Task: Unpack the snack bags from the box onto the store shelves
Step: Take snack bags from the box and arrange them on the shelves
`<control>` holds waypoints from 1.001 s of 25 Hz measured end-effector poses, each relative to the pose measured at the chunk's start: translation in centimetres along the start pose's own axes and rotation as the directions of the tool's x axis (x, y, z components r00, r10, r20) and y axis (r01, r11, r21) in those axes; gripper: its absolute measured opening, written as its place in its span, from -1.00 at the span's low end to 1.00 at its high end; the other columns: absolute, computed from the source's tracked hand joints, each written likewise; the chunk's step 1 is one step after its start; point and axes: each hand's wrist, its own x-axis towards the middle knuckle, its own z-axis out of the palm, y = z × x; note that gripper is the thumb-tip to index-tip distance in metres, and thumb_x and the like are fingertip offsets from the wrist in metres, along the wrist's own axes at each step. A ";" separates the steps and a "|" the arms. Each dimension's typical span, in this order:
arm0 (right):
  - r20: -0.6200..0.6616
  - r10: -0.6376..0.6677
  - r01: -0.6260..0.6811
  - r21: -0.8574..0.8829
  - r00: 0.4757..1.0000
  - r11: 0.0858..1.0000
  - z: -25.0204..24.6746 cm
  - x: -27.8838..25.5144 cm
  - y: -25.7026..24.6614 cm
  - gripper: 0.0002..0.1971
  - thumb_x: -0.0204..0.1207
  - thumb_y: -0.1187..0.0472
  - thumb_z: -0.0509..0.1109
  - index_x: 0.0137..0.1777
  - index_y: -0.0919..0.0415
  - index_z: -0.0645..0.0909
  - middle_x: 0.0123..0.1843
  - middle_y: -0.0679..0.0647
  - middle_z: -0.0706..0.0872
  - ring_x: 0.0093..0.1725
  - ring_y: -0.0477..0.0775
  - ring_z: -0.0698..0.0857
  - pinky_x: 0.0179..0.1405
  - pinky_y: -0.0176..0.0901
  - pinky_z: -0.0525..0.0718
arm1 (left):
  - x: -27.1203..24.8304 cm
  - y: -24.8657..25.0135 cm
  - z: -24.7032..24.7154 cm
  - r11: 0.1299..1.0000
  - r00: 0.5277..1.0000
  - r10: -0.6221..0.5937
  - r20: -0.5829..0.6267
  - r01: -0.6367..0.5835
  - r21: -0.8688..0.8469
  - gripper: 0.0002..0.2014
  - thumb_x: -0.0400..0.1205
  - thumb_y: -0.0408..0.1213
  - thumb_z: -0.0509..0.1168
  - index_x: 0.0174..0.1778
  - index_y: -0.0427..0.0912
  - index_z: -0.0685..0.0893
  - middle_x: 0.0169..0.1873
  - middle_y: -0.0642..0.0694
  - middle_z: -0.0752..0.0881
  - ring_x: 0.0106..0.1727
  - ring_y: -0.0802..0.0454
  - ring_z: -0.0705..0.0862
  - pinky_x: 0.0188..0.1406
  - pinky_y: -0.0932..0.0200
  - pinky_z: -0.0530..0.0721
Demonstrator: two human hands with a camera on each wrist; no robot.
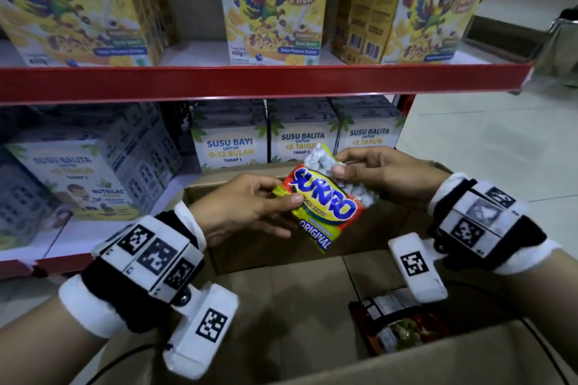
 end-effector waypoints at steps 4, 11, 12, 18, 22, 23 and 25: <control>-0.085 -0.012 0.010 -0.017 0.996 1.000 0.1 0.4 0.1 -0.78 0.32 0.28 0.49 -0.16 0.22 0.47 -0.38 0.10 0.80 -0.42 -0.06 0.77 -0.50 -0.30 0.66 | 0.2 0.0 -0.2 0.998 0.993 0.059 -0.103 -0.058 0.017 -0.80 0.47 -0.29 0.42 0.00 -0.21 0.73 -0.26 -0.05 0.81 -0.35 0.17 0.72 -0.28 0.11 0.81; -0.026 0.055 -0.056 -0.058 0.998 0.997 0.7 1.6 2.7 -0.71 0.36 0.03 0.41 -0.05 0.23 0.61 -0.09 0.25 0.79 -0.17 0.15 0.76 -0.07 -0.01 0.69 | 0.7 -1.0 -0.1 0.999 0.993 0.039 -0.109 -0.036 0.030 -0.67 0.46 -0.17 0.44 0.13 -0.15 0.70 -0.09 -0.12 0.78 -0.14 0.06 0.72 -0.38 0.13 0.79; -0.009 0.132 -0.132 -0.028 0.991 0.991 0.4 1.7 3.7 -0.61 0.44 -0.07 0.31 0.00 0.28 0.63 -0.07 0.26 0.81 -0.16 0.16 0.78 -0.09 -0.03 0.72 | 1.0 -1.4 -0.2 1.000 0.987 0.021 -0.160 -0.019 0.012 -0.71 0.54 -0.26 0.40 0.17 -0.21 0.67 -0.11 -0.13 0.77 -0.17 0.06 0.71 -0.40 0.14 0.78; -0.089 0.695 -0.515 -0.740 0.714 0.434 -1.9 1.4 13.3 -0.64 0.66 0.19 0.26 0.39 0.34 0.50 0.32 0.30 0.66 0.29 0.22 0.68 0.08 -0.13 0.67 | 2.3 -3.3 -0.5 0.974 0.948 -0.059 -0.312 -0.014 -0.227 -0.77 0.67 -0.41 0.25 0.24 -0.29 0.50 -0.07 -0.14 0.69 -0.19 0.04 0.71 -0.41 0.12 0.77; -0.035 0.863 -0.356 -0.919 0.504 0.171 -0.4 0.1 17.3 -0.52 0.57 0.19 0.40 0.47 0.26 0.47 0.45 0.22 0.55 0.43 0.23 0.54 0.09 -0.16 0.57 | 3.2 -4.0 0.1 0.976 0.940 -0.014 -0.341 -0.061 -0.207 -0.80 0.69 -0.41 0.21 0.23 -0.20 0.46 -0.07 -0.07 0.70 -0.17 0.04 0.71 -0.38 0.16 0.77; -0.011 0.886 -0.323 -0.933 0.463 0.158 0.0 0.3 17.9 -0.51 0.57 0.17 0.40 0.48 0.29 0.47 0.47 0.24 0.52 0.45 0.25 0.51 0.13 -0.11 0.54 | 3.4 -4.2 0.1 0.979 0.936 -0.016 -0.352 -0.057 -0.195 -0.80 0.69 -0.41 0.21 0.23 -0.21 0.46 -0.08 -0.07 0.70 -0.18 0.05 0.70 -0.40 0.20 0.76; -0.002 0.873 -0.246 -0.960 0.488 0.136 0.6 0.8 18.4 -0.44 0.57 0.16 0.41 0.53 0.30 0.38 0.52 0.24 0.45 0.49 0.22 0.45 0.30 -0.06 0.45 | 3.7 -4.5 0.1 0.985 0.928 0.003 -0.373 -0.066 -0.156 -0.78 0.68 -0.40 0.23 0.24 -0.22 0.48 -0.05 -0.10 0.71 -0.19 0.06 0.69 -0.44 0.25 0.72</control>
